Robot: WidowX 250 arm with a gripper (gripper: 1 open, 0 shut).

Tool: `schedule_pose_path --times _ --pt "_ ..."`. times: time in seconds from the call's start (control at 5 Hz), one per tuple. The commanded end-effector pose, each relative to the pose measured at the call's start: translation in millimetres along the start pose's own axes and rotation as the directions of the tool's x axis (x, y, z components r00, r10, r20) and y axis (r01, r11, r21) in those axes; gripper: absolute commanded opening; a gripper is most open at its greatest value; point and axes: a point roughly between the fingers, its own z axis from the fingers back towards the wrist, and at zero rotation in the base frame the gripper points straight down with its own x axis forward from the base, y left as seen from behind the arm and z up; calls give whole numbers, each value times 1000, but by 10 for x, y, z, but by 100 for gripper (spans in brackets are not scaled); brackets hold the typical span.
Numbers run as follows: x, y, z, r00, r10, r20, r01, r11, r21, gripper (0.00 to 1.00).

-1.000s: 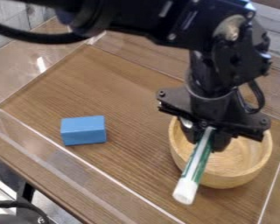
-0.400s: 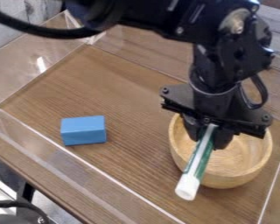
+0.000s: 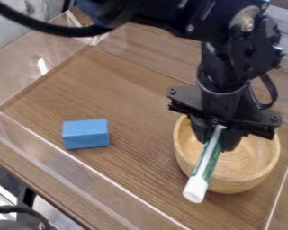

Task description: Put the green marker in the brown bowl

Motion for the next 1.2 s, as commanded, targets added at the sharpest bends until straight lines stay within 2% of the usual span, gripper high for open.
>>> schedule_pose_path --times 0.0,1.0 --pt "155 -47 92 999 18 44 -17 999 -29 0" --pt "228 -30 -16 999 33 28 -32 999 -27 0"
